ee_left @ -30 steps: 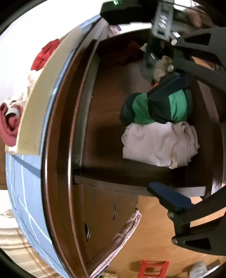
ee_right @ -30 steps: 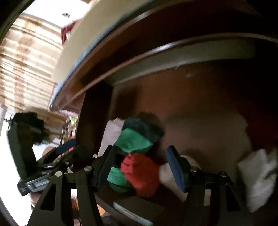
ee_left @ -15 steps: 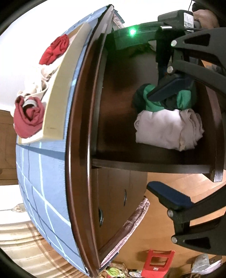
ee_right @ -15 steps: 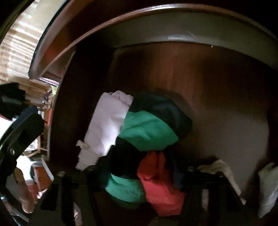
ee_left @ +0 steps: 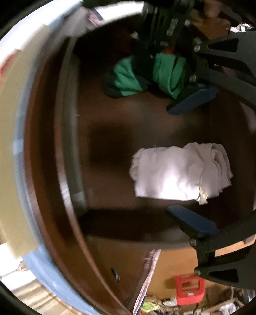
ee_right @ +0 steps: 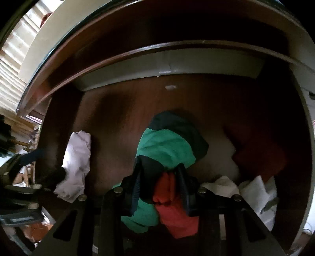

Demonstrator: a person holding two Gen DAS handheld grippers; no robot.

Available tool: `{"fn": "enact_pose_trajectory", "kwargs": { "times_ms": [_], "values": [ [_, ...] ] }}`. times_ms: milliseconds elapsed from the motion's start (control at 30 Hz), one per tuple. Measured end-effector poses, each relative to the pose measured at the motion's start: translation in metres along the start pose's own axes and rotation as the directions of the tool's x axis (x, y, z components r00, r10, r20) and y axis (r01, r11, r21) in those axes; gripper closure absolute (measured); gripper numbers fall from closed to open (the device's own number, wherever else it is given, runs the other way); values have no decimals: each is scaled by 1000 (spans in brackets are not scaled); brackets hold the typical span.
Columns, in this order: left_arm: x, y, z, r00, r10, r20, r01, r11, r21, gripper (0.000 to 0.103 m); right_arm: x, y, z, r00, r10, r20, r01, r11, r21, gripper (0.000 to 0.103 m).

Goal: Take underwear out of drawer
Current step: 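Grasp the pink underwear with the left gripper while the right gripper grasps the green-black striped item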

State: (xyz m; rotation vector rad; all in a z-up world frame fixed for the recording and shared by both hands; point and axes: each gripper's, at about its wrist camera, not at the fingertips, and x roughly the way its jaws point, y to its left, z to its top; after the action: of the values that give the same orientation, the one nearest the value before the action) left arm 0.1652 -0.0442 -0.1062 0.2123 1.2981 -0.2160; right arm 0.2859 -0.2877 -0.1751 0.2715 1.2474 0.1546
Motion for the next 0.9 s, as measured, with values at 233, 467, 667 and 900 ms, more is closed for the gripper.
{"fn": "enact_pose_trajectory", "kwargs": {
  "times_ms": [233,467,667,900],
  "values": [
    [32,0,5,991,30,-127,-32,999,-13,21,0,-4,3,999,47,9,-47,999,-1,65],
    [47,8,11,971,-31,-235,23,999,-38,25,-6,-15,3,996,85,8,-85,996,7,65],
    [58,5,17,956,-19,-292,25,1000,16,29,-3,-15,2,994,104,16,-104,994,22,65],
    [48,-13,35,976,-142,-163,149,988,28,70,-18,-27,1,991,114,65,-117,991,59,65]
  ]
}}
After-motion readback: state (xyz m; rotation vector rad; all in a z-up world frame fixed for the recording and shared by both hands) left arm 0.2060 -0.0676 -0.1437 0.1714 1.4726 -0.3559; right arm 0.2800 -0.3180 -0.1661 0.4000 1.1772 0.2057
